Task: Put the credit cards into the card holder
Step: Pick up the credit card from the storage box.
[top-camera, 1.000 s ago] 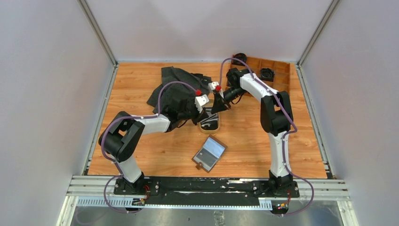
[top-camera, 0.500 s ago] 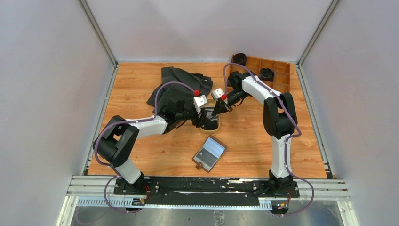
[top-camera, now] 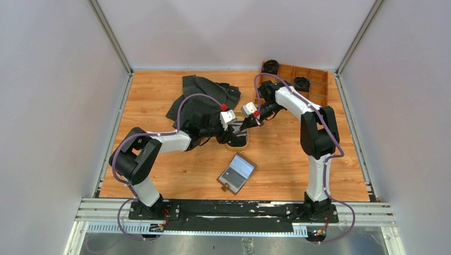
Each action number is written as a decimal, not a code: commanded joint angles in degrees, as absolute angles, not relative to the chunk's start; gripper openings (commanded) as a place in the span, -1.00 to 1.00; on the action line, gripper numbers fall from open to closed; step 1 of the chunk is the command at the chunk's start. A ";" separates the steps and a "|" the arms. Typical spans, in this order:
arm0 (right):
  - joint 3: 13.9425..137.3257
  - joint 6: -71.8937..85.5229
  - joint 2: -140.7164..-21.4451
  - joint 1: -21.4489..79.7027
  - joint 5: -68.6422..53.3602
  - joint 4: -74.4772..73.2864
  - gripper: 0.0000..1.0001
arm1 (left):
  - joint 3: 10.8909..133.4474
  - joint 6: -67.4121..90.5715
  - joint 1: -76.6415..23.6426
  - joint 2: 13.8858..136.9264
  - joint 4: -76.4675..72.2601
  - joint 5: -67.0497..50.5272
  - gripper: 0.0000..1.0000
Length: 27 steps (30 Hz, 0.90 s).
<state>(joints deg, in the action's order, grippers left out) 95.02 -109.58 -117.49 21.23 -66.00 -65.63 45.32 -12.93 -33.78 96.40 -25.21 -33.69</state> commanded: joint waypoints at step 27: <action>105.77 -85.49 -120.16 19.77 -69.26 -70.40 -0.16 | 45.44 -15.03 -34.54 96.80 -25.75 -28.11 -1.00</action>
